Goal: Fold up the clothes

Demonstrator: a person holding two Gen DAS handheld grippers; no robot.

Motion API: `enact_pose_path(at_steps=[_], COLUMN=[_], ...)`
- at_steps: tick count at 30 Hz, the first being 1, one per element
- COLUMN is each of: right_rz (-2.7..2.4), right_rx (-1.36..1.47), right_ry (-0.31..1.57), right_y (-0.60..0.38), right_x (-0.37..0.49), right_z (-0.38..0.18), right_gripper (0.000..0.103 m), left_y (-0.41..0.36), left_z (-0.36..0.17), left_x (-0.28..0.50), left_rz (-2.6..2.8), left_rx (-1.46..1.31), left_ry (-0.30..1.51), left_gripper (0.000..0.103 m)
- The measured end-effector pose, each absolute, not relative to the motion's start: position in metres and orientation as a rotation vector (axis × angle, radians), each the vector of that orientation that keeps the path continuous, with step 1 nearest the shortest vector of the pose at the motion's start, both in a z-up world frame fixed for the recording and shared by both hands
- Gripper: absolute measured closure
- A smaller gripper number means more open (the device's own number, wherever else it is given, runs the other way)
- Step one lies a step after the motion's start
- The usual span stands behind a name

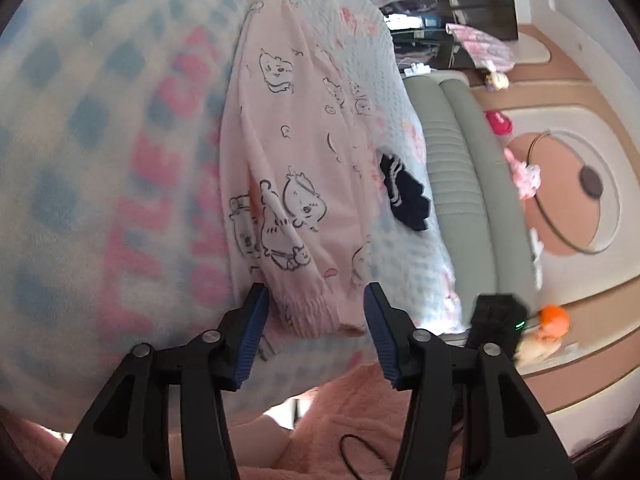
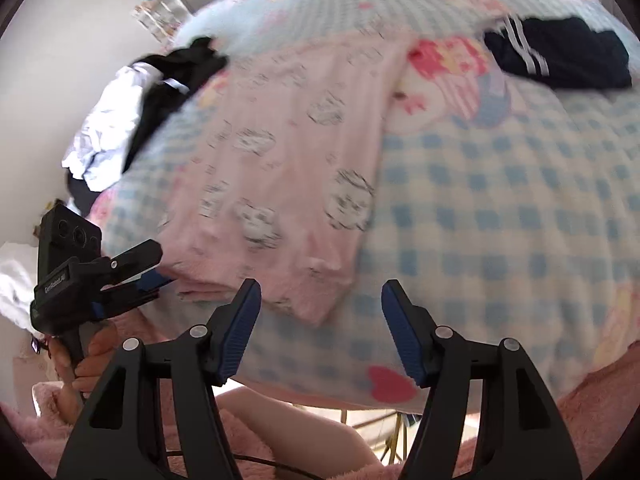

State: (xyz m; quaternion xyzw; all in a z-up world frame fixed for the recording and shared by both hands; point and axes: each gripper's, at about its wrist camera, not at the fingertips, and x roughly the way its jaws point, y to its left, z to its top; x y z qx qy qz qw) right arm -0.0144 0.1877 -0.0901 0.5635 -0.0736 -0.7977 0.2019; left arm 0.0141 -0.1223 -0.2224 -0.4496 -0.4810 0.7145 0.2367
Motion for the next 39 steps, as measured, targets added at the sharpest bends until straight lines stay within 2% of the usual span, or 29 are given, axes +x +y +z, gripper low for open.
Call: enact_pose_path(at_steps=[1,2,5,6,7,8,10,19,22,25,27,29,31,34,39], right_rz=[-2.217,-2.213,-2.211,-2.208,-2.205,-2.200,-2.193,-2.166,-2.188,-2.227,-2.278,-2.305,-2.306,-2.309,-2.351], right_rx=[1.587,1.597,1.617,1.621,1.624,1.628,1.638,1.638,1.623,1.573,1.545,1.551,1.562,1.543,1.520], right_ry=[-0.219,-0.220,-0.204,-0.203,-0.195,-0.174,-0.121,-0.023,-0.015,-0.078,-0.090,-0.065,-0.040,0.027,0.068], right_y=[0.189,0.189,0.190,0.192,0.192,0.191,0.186,0.168,0.165,0.173,0.179,0.181,0.178,0.170,0.165], right_x=[-0.014,-0.015,-0.016,-0.015,-0.015,-0.015,-0.014,-0.014,-0.013,-0.011,-0.012,-0.013,-0.011,-0.005,-0.010], right_z=[-0.094,-0.096,-0.103,-0.104,-0.105,-0.105,-0.108,-0.118,-0.125,-0.117,-0.111,-0.112,-0.116,-0.117,-0.117], right_gripper=[0.039,0.039,0.039,0.039,0.039,0.039,0.039,0.037,0.037,0.038,0.039,0.039,0.039,0.037,0.039], left_y=[-0.123,-0.122,-0.117,-0.115,-0.113,-0.110,-0.108,-0.106,-0.115,-0.114,-0.113,-0.116,-0.118,-0.116,-0.111], left_z=[-0.221,-0.220,-0.219,-0.219,-0.221,-0.222,-0.223,-0.212,-0.225,-0.238,-0.236,-0.221,-0.203,-0.203,-0.224], left_x=[0.013,0.013,0.011,0.011,0.009,0.008,0.008,0.012,0.013,0.014,0.018,0.022,0.025,0.027,0.023], left_rz=[1.936,1.913,1.932,2.011,2.062,2.110,2.160,1.848,1.817,1.948,1.982,1.994,2.046,2.064,2.086], left_rx=[-1.199,-1.160,-1.145,-1.185,-1.239,-1.294,-1.346,-1.053,-1.072,-1.301,-1.308,-1.183,-1.092,-1.121,-1.346], left_ry=[-1.332,-1.333,-1.306,-1.274,-1.240,-1.203,-1.165,-1.303,-1.389,-1.299,-1.290,-1.300,-1.254,-1.225,-1.169], left_gripper=[0.039,0.037,0.043,0.051,0.073,0.081,0.084,0.084,0.081,0.081,0.081,0.070,0.065,0.064,0.064])
